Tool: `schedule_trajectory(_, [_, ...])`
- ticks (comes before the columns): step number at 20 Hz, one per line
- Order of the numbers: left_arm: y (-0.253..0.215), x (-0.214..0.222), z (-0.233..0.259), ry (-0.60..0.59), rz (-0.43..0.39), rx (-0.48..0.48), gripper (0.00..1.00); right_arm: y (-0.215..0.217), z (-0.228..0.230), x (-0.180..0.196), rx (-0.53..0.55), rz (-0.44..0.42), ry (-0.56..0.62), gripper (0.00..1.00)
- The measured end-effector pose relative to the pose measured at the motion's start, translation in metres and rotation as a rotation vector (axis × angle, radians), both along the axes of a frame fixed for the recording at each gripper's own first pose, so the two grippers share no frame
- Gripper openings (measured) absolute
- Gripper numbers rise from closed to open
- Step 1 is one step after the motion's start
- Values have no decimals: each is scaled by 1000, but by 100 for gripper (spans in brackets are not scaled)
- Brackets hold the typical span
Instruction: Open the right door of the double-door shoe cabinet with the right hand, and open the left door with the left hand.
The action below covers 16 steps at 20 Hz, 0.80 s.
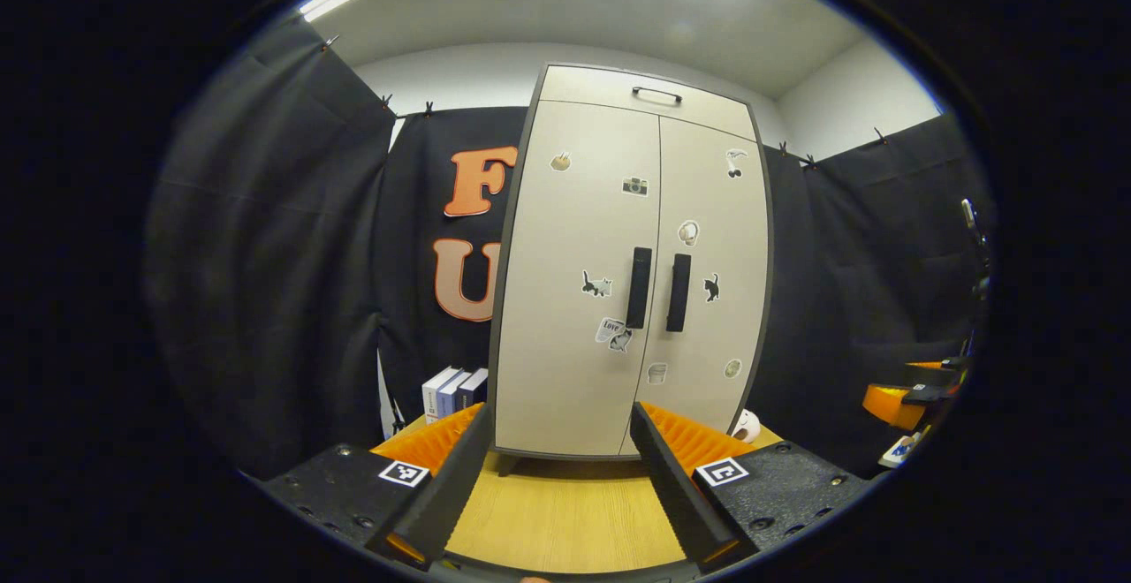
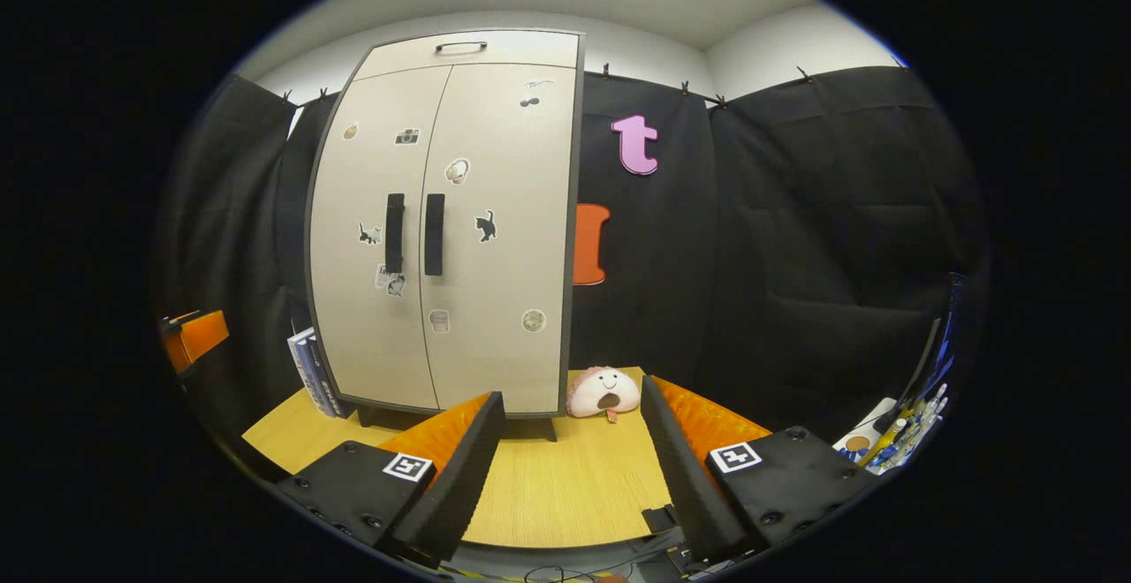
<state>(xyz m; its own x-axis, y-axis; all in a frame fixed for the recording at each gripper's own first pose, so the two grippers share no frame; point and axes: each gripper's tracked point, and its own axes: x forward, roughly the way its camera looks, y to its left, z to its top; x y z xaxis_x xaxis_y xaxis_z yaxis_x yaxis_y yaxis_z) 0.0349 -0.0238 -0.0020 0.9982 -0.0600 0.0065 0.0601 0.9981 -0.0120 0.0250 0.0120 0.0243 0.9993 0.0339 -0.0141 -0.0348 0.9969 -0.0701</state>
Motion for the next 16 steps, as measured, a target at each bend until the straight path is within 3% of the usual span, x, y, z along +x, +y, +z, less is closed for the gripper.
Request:
schedule_trajectory(2, [0, 2, 0, -1, 0, 9, 95, 17, 8, 12, -2, 40, 2, 98])
schedule_trajectory(3, [1, 3, 1, -4, 1, 14, 95, 26, 15, 19, -1, 62, -4, 94])
schedule_trajectory(6, [3, 5, -1, -5, 7, 29, 95, 51, 26, 41, 0, 108, 7, 98])
schedule_trajectory(7, [3, 6, -2, -2, 5, 30, 95, 60, 30, 51, -4, 117, 15, 94])
schedule_trajectory(15, [6, 17, -14, 17, 14, 24, 92, 124, 74, 127, -16, 166, -21, 94])
schedule_trajectory(16, [8, 19, -14, 17, 15, 22, 95, 130, 78, 134, -12, 167, -27, 99])
